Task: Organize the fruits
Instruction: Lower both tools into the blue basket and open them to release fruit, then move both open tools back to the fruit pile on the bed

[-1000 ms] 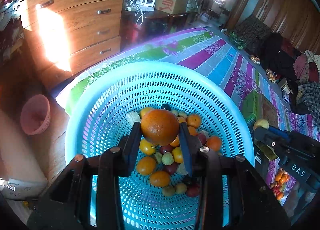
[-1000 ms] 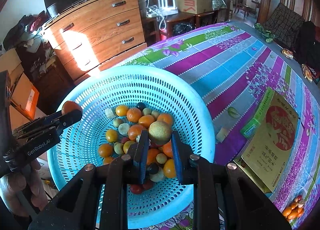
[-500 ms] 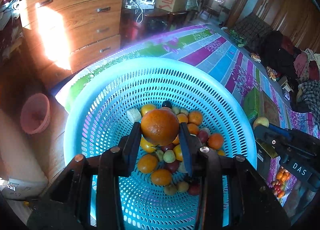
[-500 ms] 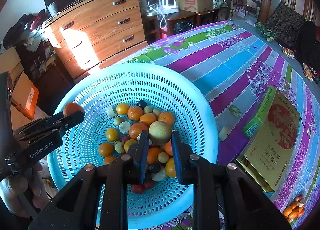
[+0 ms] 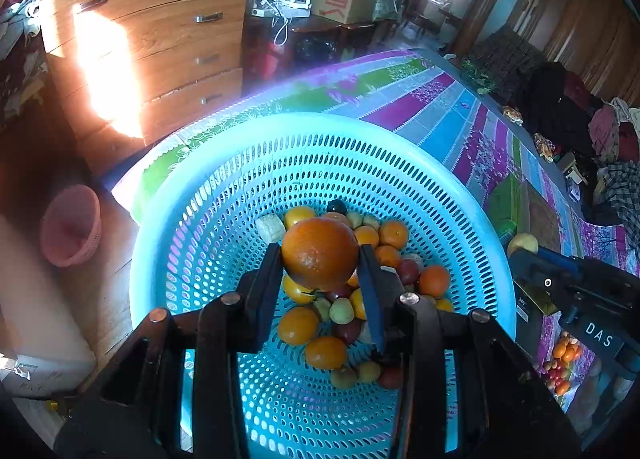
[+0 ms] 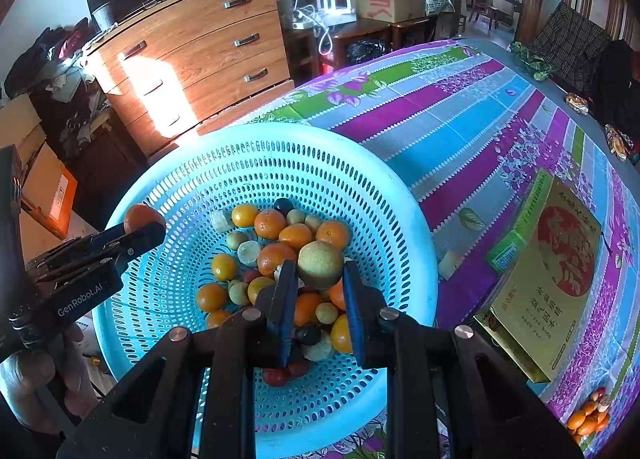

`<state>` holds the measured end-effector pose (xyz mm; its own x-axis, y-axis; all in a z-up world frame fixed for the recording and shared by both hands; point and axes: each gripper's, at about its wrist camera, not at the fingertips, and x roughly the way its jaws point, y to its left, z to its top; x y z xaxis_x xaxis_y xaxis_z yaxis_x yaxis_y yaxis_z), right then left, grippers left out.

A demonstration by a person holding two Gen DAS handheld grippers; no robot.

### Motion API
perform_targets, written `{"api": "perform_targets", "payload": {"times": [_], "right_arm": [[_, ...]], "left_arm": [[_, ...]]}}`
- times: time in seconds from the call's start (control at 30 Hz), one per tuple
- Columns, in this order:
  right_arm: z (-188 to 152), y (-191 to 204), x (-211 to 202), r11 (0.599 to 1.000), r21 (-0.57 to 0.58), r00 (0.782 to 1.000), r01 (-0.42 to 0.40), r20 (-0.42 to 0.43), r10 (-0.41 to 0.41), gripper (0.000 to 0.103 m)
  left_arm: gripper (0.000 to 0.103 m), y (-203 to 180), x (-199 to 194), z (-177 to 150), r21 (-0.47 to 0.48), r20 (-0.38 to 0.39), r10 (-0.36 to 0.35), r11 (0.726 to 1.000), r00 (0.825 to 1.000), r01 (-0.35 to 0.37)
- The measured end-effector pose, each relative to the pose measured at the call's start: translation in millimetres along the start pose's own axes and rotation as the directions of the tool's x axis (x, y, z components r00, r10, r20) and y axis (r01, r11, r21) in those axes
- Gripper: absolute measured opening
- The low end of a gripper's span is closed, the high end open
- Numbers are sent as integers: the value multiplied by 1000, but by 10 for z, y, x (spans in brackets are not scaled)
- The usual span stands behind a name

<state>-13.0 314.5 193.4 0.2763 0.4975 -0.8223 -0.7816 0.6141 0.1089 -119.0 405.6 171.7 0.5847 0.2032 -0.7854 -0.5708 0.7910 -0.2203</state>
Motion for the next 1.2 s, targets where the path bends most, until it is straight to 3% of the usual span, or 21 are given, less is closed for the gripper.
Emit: {"api": "perform_targets", "payload": {"times": [0.37,0.47,0.6,0.67,0.8,1.1,1.2], "right_arm": [[-12,-26,23,1000,-2,1000,2,-4,-2,27],[-26,-54,41,1000,3,1000,4,-4,-4,31],[-45,-70,44,1000,6,1000,4,-2,-4,38],[-36,-72,38,1000,4,1000,6,3,-6,59],[-44,-84,35,1000,6,1000,0,3,0,66],[-32,-91,-63,1000,8,1000,1,27,-1,68],[-88,-101,-240,1000,9,995,-2,97,1,68]], "left_arm": [[39,37,55,6,-4,-21,14,1000,1000,-14],[39,43,99,-8,-3,-35,26,1000,999,-26],[56,33,109,-13,-2,-26,36,999,999,-36],[62,19,99,-12,2,-19,41,999,999,-41],[74,0,107,-12,12,-11,58,998,998,-58],[74,-39,58,-13,8,2,57,998,998,-57],[74,-87,-27,-29,8,29,34,999,999,-35]]}}
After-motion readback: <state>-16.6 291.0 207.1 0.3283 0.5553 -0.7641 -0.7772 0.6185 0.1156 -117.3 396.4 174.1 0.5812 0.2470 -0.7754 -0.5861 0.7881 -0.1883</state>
